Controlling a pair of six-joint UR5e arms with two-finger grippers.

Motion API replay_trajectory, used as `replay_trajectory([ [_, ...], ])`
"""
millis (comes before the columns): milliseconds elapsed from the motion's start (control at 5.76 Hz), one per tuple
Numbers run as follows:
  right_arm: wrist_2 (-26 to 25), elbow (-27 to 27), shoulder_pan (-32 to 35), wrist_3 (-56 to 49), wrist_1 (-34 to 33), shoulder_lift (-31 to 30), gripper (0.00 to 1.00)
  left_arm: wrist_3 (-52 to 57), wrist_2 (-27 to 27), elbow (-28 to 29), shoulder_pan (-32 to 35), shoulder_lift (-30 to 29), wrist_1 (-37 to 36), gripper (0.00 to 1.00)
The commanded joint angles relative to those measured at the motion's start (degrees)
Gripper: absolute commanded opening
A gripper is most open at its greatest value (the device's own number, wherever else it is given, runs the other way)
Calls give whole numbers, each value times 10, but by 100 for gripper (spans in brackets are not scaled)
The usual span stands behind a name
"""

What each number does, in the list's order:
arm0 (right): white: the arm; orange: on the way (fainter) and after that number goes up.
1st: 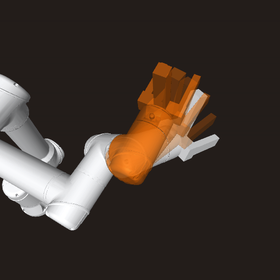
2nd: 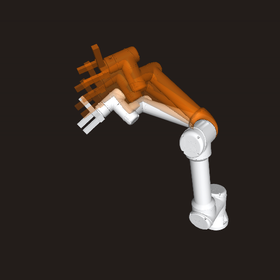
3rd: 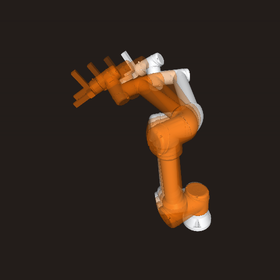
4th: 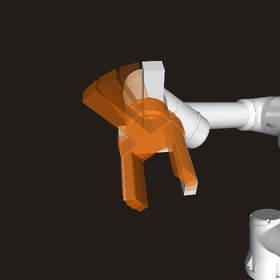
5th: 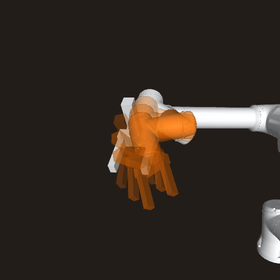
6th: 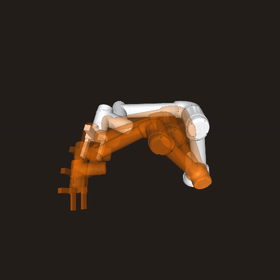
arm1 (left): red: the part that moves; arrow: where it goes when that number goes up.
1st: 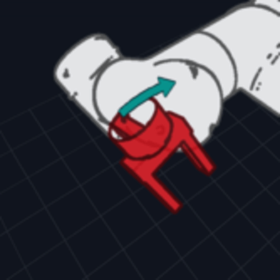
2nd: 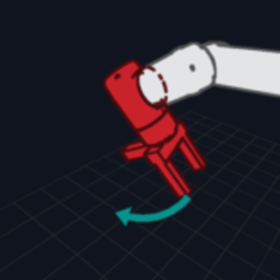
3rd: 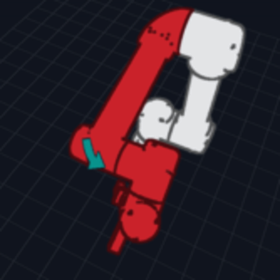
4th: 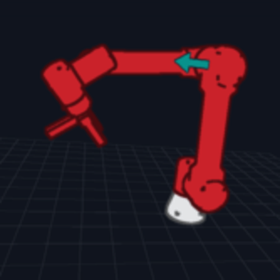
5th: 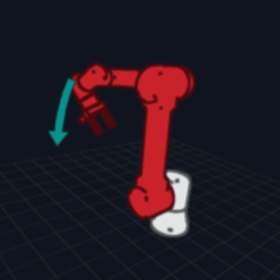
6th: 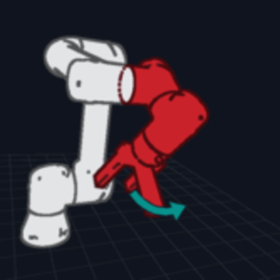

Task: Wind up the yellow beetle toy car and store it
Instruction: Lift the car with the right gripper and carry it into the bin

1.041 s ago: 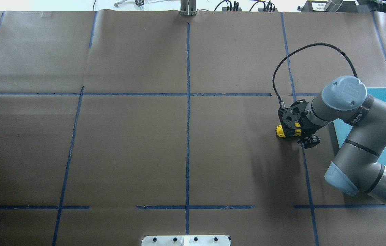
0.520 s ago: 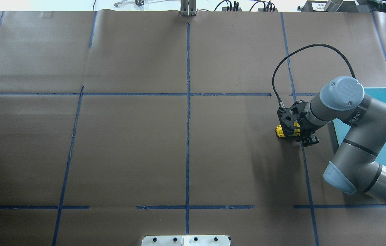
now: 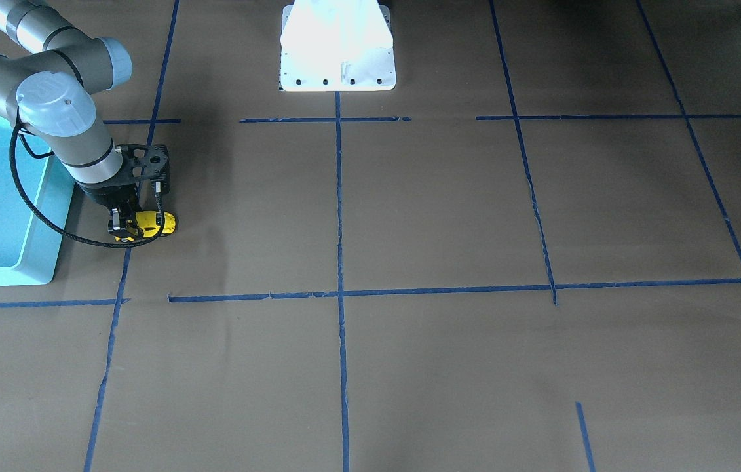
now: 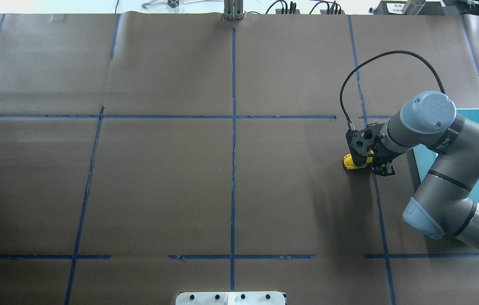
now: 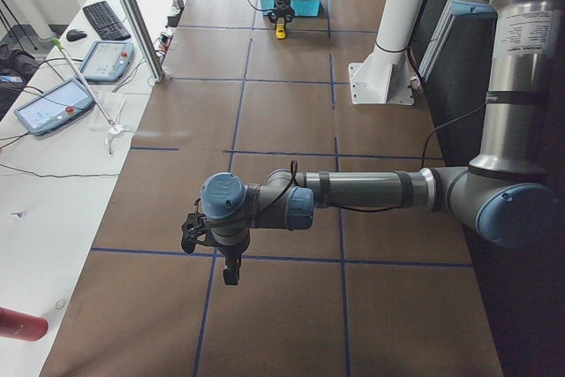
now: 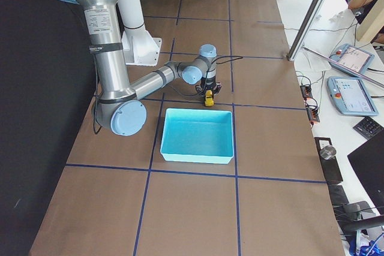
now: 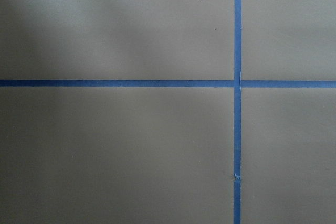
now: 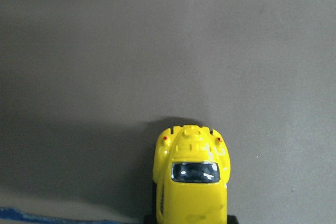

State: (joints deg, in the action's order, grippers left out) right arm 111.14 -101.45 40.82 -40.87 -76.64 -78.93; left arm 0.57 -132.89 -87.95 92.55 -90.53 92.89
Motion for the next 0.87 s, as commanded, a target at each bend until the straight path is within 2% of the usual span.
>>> replay_trajectory([
  [0,6,-33,22,1,-2,-12,0,0,0,0,0,0,0,100],
  [173,9,-130,47,1,-53,-70,0,0,0,0,0,0,0,100],
  [347,11,-240,84,0,-162,-109,0,0,0,1,0,0,0,100],
  [520,25,-282,118,-38,-193,-145,0,0,0,1,-1,0,0,100],
  [694,56,-277,151,-158,-192,-199,0,0,0,1,-1,0,0,100],
])
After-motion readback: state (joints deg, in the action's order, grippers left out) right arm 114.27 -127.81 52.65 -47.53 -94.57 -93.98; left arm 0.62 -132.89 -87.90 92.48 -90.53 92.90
